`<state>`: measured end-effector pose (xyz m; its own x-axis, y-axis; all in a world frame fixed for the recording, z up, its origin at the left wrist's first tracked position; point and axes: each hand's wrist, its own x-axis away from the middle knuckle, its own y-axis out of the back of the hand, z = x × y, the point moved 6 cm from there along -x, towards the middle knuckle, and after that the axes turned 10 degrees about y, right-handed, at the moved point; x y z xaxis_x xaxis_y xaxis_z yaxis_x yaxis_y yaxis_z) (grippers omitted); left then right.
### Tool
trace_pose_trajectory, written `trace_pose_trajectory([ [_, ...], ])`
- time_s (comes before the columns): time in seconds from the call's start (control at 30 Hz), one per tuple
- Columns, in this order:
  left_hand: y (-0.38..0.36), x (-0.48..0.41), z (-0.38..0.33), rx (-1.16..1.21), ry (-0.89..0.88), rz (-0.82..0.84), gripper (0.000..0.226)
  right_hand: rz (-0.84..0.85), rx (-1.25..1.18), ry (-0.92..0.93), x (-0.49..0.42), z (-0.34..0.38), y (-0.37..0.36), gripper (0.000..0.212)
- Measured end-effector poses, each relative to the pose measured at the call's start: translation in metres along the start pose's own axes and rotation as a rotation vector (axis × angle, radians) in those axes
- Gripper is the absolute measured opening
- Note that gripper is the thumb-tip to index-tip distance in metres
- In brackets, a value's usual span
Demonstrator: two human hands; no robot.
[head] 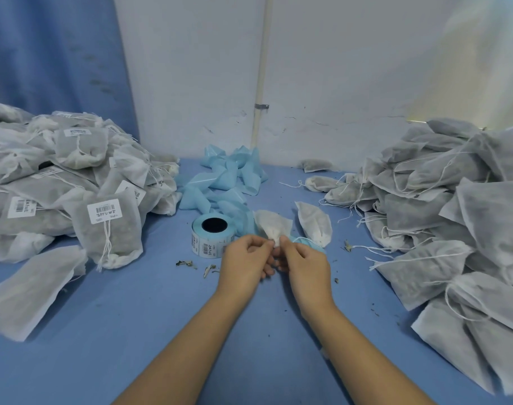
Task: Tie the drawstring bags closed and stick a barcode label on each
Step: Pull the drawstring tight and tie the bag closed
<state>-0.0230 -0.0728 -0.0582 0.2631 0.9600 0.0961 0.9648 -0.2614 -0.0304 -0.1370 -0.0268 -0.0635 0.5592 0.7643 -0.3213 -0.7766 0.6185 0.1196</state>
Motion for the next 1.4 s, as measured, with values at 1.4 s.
trace_pose_trajectory([
  [1.4,-0.021,0.026,-0.019,-0.748,-0.625,0.054,0.026,0.088,0.676,0.404,0.004,0.027,0.007,0.014],
])
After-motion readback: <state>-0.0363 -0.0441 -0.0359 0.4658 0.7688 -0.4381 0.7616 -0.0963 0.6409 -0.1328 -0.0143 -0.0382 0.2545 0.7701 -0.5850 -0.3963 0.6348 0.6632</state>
